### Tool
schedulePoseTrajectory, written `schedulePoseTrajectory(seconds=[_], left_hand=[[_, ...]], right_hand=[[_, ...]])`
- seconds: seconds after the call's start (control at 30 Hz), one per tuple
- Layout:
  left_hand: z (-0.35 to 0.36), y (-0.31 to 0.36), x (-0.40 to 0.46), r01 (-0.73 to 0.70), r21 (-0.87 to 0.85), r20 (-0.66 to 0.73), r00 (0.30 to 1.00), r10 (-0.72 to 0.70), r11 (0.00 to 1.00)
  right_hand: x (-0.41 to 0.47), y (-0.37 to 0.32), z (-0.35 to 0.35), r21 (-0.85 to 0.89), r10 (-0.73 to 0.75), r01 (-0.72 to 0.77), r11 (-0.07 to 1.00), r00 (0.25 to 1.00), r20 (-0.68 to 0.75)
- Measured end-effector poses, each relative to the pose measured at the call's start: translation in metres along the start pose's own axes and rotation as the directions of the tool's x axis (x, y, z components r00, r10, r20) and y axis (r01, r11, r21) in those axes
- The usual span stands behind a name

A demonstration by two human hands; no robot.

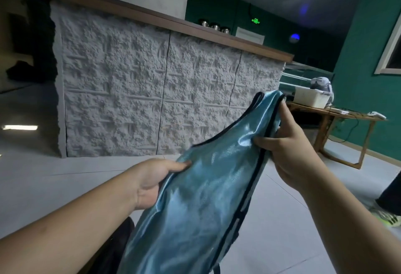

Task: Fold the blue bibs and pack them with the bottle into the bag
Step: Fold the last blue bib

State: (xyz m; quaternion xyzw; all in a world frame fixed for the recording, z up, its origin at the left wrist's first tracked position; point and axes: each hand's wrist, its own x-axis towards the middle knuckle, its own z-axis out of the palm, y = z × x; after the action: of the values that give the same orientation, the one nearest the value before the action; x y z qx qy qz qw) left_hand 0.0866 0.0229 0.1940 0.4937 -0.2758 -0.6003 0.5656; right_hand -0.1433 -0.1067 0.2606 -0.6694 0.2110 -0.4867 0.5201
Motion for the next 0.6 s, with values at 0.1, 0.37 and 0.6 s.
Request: schedulePoseTrajectory(seconds=[0.1, 0.37, 0.6], left_hand=[[-0.008, -0.002, 0.002, -0.028, 0.047, 0.046, 0.999, 0.026, 0.998], [-0.015, -0.001, 0.004, -0.144, 0.031, 0.173, 0.975, 0.137, 0.989], [0.005, 0.002, -0.002, -0.202, -0.062, 0.194, 0.958, 0.211, 0.977]], right_hand=[[-0.001, 0.001, -0.001, -0.026, 0.016, -0.016, 1.000, 1.000, -0.017], [0.002, 0.008, -0.004, 0.140, 0.148, -0.122, 0.983, 0.969, -0.196], [0.003, 0.040, 0.000, 0.445, 0.307, -0.206, 0.872, 0.937, -0.167]])
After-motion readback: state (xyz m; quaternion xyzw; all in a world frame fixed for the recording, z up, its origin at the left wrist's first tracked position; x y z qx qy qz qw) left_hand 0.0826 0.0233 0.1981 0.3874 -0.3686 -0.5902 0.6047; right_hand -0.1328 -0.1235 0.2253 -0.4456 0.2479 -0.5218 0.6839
